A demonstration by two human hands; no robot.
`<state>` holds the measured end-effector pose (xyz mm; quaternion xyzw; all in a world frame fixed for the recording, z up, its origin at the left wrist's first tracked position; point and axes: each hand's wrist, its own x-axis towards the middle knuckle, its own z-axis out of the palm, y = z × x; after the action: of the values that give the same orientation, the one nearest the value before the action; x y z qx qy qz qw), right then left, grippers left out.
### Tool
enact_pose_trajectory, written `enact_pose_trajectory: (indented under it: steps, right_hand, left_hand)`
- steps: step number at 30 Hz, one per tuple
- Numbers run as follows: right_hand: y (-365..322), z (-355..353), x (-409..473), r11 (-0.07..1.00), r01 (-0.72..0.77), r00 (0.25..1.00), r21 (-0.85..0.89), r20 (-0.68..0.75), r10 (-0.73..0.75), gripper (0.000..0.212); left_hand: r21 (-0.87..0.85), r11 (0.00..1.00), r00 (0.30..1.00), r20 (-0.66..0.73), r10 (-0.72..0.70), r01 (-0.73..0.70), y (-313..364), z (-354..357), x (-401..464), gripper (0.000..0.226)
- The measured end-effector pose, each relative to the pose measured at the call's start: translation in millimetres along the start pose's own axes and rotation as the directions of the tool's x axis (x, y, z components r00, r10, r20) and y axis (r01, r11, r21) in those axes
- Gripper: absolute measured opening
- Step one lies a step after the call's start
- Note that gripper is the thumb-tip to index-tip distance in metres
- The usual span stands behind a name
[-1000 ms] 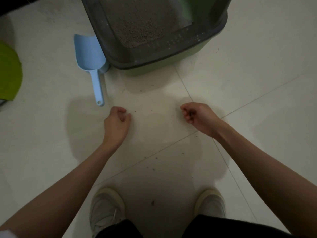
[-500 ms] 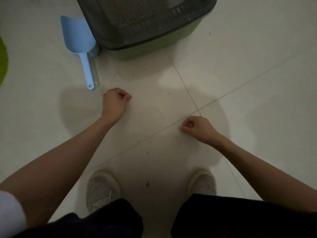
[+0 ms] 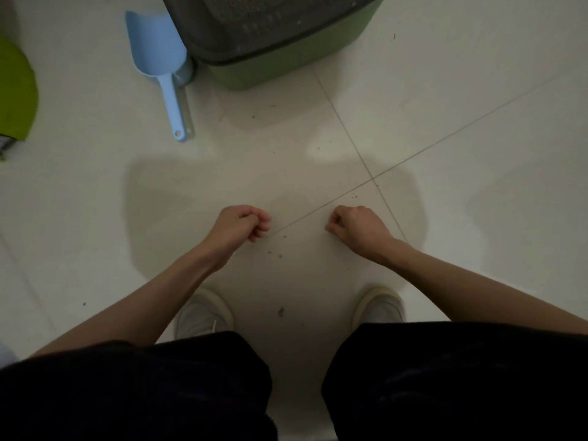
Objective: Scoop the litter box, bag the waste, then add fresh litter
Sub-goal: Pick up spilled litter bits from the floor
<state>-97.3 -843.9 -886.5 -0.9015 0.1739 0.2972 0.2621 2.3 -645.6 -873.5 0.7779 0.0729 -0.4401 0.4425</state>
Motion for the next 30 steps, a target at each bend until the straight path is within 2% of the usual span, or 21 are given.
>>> enact_pose_trajectory:
  steps: [1,2,3,5,6,7,9,13,16,18,20,21,23,26,28,30]
  right_hand:
    - [-1,-1,1,0.999,-0.006,1.0,0.048,0.008,0.005,0.021]
    - [-2,-2,1,0.986,-0.03,0.999,0.167,0.027,0.026,0.021]
    - [-6,-4,-1,0.93,-0.075,0.996,0.36,0.073,0.052,0.021]
    - [-16,-7,-5,0.656,-0.2,0.975,0.727,0.211,0.064,0.031]
    - [-21,-6,-5,0.511,-0.262,0.96,0.818,0.277,0.049,0.032]
    - [-27,-7,-7,0.415,-0.309,0.945,0.856,0.326,0.03,0.028]
    - [-36,-8,-7,0.352,-0.352,0.923,0.868,0.383,-0.023,0.019]
    - [-42,-12,-3,0.416,-0.317,0.919,0.852,0.385,-0.089,0.015]
    - [-41,-10,-1,0.575,-0.253,0.937,0.778,0.344,-0.053,0.009]
    - [-43,-6,1,0.747,-0.147,0.97,0.648,0.241,-0.018,0.007]
    - [-45,1,4,0.905,0.002,0.992,0.426,0.113,-0.055,0.012]
    - [-48,4,5,0.948,0.065,0.993,0.312,0.077,-0.093,0.015]
    - [-53,9,9,0.973,0.161,0.983,0.167,0.063,-0.174,0.018]
    - [-58,14,15,0.965,0.261,0.962,0.002,0.081,-0.26,0.022]
    - [-59,17,19,0.948,0.305,0.949,-0.093,0.109,-0.295,0.023]
    - [-61,21,23,0.934,0.33,0.94,-0.139,0.136,-0.312,0.024]
  left_hand:
    - [0.025,0.999,1.0,0.008,-0.023,0.023,-5,3,-3,0.036]
    - [0.064,0.997,0.999,0.018,-0.038,0.037,-9,5,-6,0.036]
    - [0.143,0.989,0.999,0.022,-0.029,0.026,-13,7,-9,0.034]
    - [0.417,0.905,0.997,0.03,0.078,-0.083,-21,8,-12,0.025]
    - [0.546,0.823,0.986,0.05,0.157,-0.159,-24,7,-13,0.019]
    - [0.621,0.748,0.968,0.085,0.235,-0.236,-28,6,-14,0.014]
    - [0.673,0.661,0.937,0.153,0.316,-0.332,-34,4,-13,0.012]
    - [0.678,0.634,0.918,0.169,0.358,-0.372,-43,5,-9,0.014]
    - [0.689,0.578,0.887,0.226,0.402,-0.437,-43,9,-9,0.01]
    - [0.7,0.497,0.844,0.304,0.441,-0.512,-42,10,-10,0.008]
    - [0.721,0.396,0.803,0.383,0.457,-0.569,-43,7,-10,0.008]
    - [0.729,0.37,0.798,0.403,0.448,-0.576,-44,6,-9,0.01]
    - [0.721,0.43,0.83,0.382,0.406,-0.543,-42,5,-11,0.015]
    - [0.611,0.732,0.952,0.154,0.264,-0.302,-37,4,-14,0.009]
    - [0.39,0.909,0.989,0.049,0.139,-0.148,-30,2,-14,0.012]
    - [0.143,0.987,0.997,0.024,0.076,-0.078,-22,0,-17,0.019]
